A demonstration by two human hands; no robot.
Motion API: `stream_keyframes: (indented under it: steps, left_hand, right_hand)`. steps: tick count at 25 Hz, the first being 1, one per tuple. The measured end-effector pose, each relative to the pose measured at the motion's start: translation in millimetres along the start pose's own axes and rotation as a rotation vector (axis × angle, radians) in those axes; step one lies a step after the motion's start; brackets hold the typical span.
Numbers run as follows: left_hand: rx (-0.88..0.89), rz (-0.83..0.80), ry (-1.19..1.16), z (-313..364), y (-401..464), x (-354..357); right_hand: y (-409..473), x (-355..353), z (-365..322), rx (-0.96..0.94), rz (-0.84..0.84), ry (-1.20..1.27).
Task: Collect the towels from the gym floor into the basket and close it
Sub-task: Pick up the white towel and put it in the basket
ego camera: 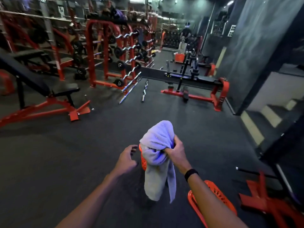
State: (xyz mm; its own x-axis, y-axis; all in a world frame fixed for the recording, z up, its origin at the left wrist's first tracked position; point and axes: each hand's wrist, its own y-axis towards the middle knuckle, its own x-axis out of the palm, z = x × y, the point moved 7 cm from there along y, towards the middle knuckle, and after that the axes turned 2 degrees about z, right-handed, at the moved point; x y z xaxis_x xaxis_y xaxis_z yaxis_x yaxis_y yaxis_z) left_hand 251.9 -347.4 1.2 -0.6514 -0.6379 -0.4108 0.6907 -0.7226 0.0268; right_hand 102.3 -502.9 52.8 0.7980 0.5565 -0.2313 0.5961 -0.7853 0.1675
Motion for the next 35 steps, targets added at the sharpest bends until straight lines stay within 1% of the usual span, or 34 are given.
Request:
stream_keyframes:
  steps: [4,8,10,12,14,17,19,21,23,25,28,30,32,35]
  left_hand:
    - [0.003,-0.014,-0.070,1.8,76.2,20.7]
    - [-0.050,0.015,-0.077,-20.7,168.7,29.7]
    - [-0.102,0.009,-0.078,-27.2,209.9,33.5]
    - [-0.113,-0.008,-0.059,-27.6,248.2,36.2]
    - [-0.117,0.007,-0.036,-26.7,284.0,32.1]
    - [-0.144,-0.006,-0.001,-31.5,318.5,39.3]
    - [-0.156,0.018,0.011,-36.7,337.3,40.9]
    - [-0.198,0.068,0.009,-41.1,351.2,38.0]
    - [-0.246,0.111,0.019,-45.4,353.9,35.6]
    - [-0.304,0.172,0.015,-52.5,352.6,32.9]
    - [-0.403,0.252,0.031,-61.7,333.4,36.7]
    - [-0.439,0.296,0.048,-69.4,313.0,41.4]
    - [-0.492,0.366,0.040,-78.0,280.1,44.6]
    - [-0.592,0.521,-0.008,-90.4,210.3,32.5]
  right_hand:
    - [86.4,-5.1,4.8,-0.021,0.048,0.012]
    - [176.9,3.1,23.5,-0.044,0.079,-0.008]
    - [221.5,7.5,35.4,-0.005,0.067,-0.056]
    - [264.2,9.5,48.0,0.002,0.081,-0.101]
    - [297.6,11.4,58.0,0.007,0.098,-0.119]
    - [336.2,11.7,87.2,0.079,0.123,-0.168]
    - [360.2,18.4,111.6,0.152,0.053,-0.269]
    - [377.6,26.0,148.5,0.282,-0.069,-0.411]
    - [384.4,30.2,187.7,0.417,-0.172,-0.562]
    - [389.3,35.4,206.7,0.487,-0.236,-0.640]
    - [399.7,67.0,205.0,0.423,-0.432,-0.631]
    - [394.6,94.7,205.1,0.389,-0.574,-0.571]
    - [377.5,122.4,205.0,0.386,-0.688,-0.544]
    - [326.6,165.6,163.7,0.233,-0.894,-0.564]
